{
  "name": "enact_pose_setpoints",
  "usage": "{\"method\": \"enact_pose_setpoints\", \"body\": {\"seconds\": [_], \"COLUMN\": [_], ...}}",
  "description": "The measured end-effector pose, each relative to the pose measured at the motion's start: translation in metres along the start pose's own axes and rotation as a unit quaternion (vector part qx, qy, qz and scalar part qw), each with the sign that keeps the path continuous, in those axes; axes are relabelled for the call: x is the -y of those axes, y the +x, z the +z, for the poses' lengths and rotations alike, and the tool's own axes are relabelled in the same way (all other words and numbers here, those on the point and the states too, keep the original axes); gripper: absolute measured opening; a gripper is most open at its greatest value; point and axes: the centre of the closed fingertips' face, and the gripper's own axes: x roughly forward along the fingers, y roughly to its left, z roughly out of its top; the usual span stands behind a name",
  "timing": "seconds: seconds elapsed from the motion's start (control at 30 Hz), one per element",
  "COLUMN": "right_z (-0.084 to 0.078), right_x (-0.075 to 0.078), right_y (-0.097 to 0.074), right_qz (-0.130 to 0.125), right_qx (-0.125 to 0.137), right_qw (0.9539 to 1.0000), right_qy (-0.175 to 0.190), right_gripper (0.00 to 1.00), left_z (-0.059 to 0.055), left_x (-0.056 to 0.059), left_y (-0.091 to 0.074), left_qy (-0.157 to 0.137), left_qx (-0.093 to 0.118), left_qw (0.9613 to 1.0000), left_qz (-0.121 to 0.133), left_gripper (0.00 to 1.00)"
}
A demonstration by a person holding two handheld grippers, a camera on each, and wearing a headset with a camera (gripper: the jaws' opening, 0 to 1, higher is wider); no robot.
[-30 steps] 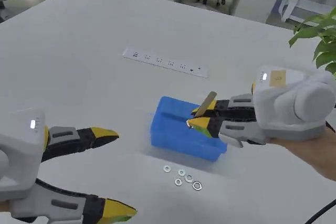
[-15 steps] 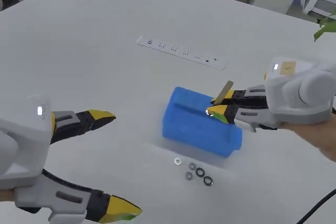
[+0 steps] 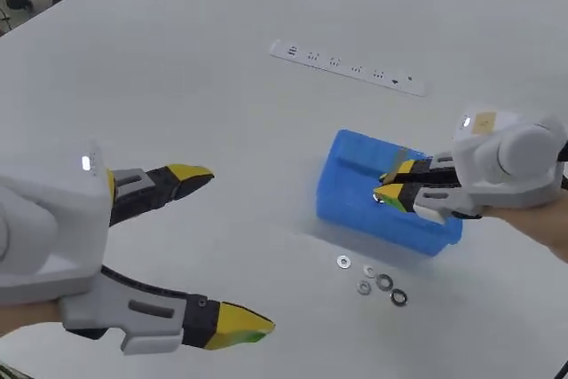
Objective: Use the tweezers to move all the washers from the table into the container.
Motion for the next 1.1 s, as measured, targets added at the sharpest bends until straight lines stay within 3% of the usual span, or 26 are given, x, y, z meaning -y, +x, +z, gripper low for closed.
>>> {"method": "enact_pose_setpoints", "body": {"seconds": [0.2, 0.3, 0.47, 0.6, 0.67, 0.8, 0.97, 1.1], "right_z": [-0.002, -0.002, -0.001, 0.000, 0.002, 0.006, 0.014, 0.016], "right_x": [-0.001, -0.001, 0.000, 0.001, 0.000, -0.001, -0.001, -0.001], "right_y": [0.003, 0.003, 0.000, -0.003, -0.005, -0.008, -0.014, -0.018], "right_qz": [0.002, 0.001, -0.001, -0.004, -0.004, -0.004, -0.008, -0.006], "right_qx": [-0.003, -0.001, -0.001, 0.000, 0.000, 0.002, 0.005, 0.007], "right_qw": [1.0000, 1.0000, 1.0000, 1.0000, 1.0000, 1.0000, 0.9999, 0.9997], "right_qy": [-0.003, 0.007, 0.001, 0.001, 0.001, -0.006, -0.014, -0.023], "right_gripper": [0.10, 0.10, 0.10, 0.10, 0.09, 0.08, 0.08, 0.08], "left_z": [-0.004, -0.002, 0.000, 0.006, 0.016, 0.048, 0.056, 0.064], "left_x": [0.003, 0.009, 0.009, 0.005, 0.002, -0.009, -0.026, -0.036], "left_y": [-0.002, -0.002, -0.001, 0.000, 0.004, 0.024, 0.055, 0.078], "left_qy": [-0.015, -0.021, -0.013, -0.014, -0.024, -0.026, -0.020, -0.028], "left_qx": [-0.003, -0.002, -0.007, 0.002, 0.018, 0.064, 0.056, 0.061], "left_qw": [0.9999, 0.9998, 0.9999, 0.9999, 0.9995, 0.9976, 0.9982, 0.9976], "left_qz": [0.007, -0.003, -0.004, -0.001, 0.000, -0.001, -0.006, -0.020], "left_gripper": [0.99, 0.99, 0.99, 0.99, 0.99, 0.99, 0.96, 0.93]}}
